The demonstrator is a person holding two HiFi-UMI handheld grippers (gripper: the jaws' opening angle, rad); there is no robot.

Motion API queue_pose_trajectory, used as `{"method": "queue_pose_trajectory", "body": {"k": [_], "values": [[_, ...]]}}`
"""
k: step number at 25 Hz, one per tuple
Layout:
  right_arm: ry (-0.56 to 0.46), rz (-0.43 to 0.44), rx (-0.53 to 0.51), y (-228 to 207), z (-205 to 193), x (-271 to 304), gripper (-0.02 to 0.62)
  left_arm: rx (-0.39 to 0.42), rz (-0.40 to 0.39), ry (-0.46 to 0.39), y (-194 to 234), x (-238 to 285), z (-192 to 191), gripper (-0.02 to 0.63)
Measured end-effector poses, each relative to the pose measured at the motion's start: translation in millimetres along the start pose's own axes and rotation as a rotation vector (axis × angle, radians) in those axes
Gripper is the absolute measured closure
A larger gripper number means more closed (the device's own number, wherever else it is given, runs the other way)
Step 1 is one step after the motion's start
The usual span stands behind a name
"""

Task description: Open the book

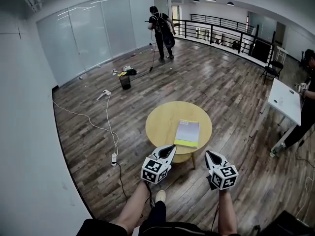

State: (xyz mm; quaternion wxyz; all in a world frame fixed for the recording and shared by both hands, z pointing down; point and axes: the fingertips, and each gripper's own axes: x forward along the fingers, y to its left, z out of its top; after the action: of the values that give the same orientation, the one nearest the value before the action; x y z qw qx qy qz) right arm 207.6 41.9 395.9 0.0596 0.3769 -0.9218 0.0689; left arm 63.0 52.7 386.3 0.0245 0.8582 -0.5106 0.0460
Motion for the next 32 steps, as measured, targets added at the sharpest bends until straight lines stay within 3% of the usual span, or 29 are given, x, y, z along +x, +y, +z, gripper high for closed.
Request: {"method": "queue_pose_trajectory", "body": {"k": [18, 32], "values": [[0.012, -0.111, 0.034, -46.0, 30.1, 161.7, 0.591, -0.004, -0.126, 0.022, 150.7, 115.2, 8.0, 0.607], [0.03, -0.216, 0.048, -80.9, 32.1, 197.4, 0.591, 0.005, -0.224, 0.042, 177.4, 163.3, -4.9, 0.607]]}}
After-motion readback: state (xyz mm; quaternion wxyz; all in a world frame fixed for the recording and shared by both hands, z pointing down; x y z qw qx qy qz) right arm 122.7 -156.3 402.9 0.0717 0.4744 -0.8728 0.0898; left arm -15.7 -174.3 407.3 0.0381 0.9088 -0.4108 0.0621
